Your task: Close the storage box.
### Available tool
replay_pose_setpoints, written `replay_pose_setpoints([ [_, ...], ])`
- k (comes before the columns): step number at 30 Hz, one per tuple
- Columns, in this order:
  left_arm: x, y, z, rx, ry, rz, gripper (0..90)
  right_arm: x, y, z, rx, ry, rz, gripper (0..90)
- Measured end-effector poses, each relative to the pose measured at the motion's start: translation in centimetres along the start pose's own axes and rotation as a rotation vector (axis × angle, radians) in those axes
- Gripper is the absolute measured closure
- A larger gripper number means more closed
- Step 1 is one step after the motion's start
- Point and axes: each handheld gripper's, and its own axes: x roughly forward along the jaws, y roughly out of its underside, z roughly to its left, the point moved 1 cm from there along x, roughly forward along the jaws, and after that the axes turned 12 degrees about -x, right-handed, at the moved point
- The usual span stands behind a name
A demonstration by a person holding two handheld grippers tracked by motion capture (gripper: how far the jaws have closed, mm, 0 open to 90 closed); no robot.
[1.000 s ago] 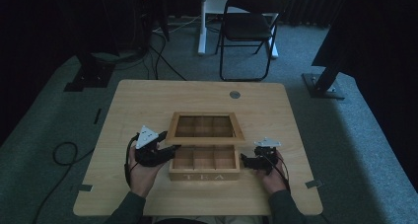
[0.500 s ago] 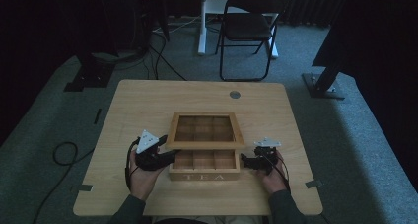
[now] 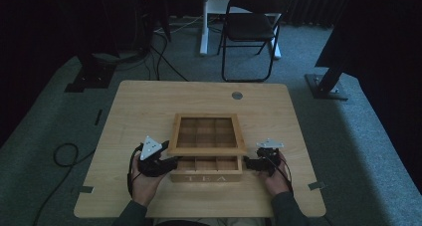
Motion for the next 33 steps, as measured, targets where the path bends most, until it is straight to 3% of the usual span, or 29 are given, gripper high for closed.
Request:
replay_pose_setpoints([
  [33, -0.2, 2.9, -0.3, 0.026, -0.03, 0.025, 37.3, 0.0, 0.0, 0.0, -0.001, 0.0, 0.0, 11.7],
])
